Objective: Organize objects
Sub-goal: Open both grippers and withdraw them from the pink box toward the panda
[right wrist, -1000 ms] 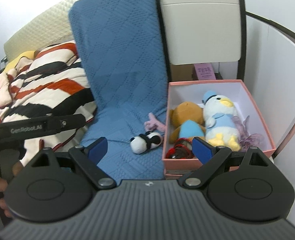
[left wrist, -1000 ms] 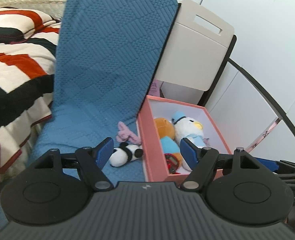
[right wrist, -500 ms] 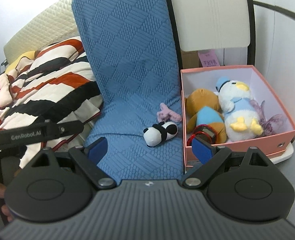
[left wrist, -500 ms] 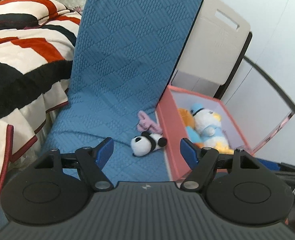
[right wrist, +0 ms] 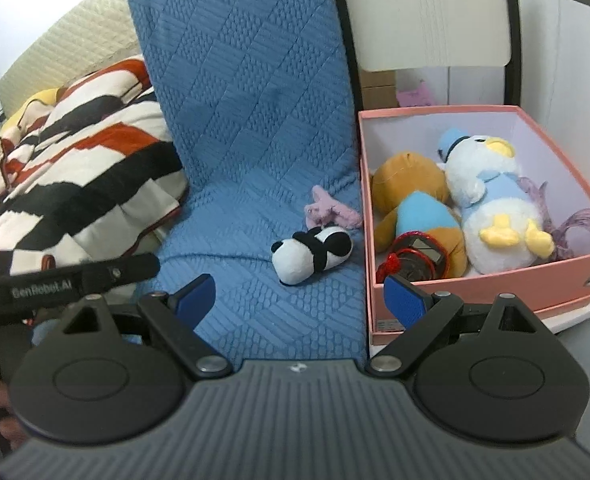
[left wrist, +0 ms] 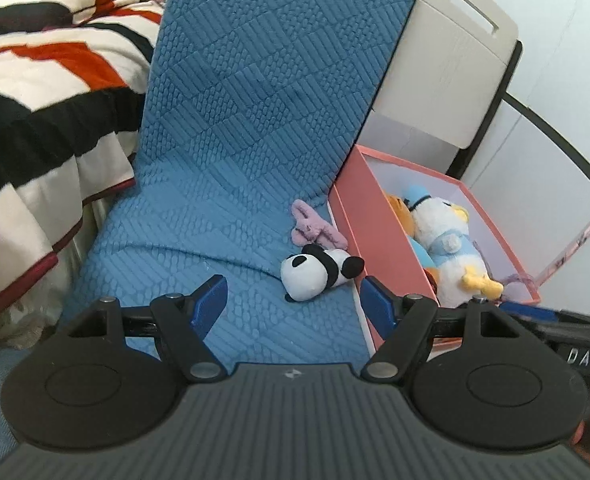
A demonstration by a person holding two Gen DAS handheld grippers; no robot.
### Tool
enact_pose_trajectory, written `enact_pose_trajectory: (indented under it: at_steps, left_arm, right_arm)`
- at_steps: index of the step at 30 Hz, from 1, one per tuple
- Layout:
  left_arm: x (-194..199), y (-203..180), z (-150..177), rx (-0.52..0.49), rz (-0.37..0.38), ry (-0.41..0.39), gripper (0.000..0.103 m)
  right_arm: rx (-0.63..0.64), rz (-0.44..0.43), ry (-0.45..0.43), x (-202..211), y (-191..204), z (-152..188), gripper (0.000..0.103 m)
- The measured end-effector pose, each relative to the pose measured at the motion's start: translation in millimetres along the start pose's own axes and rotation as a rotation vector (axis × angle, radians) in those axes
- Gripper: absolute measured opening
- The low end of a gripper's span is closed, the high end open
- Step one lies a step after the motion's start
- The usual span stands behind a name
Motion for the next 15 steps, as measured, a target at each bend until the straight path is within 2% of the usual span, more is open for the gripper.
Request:
enact_pose_trajectory:
  at_steps: [6,11,15]
  left_arm:
    - [-15.7,12.7,5.1,0.007,0.003,-0.022,0.078]
    - [-31.4,23.2,6.6,-0.010,-0.012,-0.011,0.078]
    - [-47.0,33.0,5.4,0.001,0.004,0.003,0.078]
  right_arm:
    - [0.026,-0.011,0.028,-23.3,-1.1,11.7,0.093]
    - [0.102,0.025,0.032,-38.3,-0.7,13.8,0.093]
    - [0.130,0.025,0.050,-51.8,1.9,11.1,0.093]
Point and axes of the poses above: each gripper's, at about its wrist camera, not at the fingertips, and x roughly against the way its jaws point, y to its left, z to its underside, the point moved 10 cm from there along -x, roughly the way its jaws point, and after that the axes turned 5 degrees about x, right-handed, at the moved point
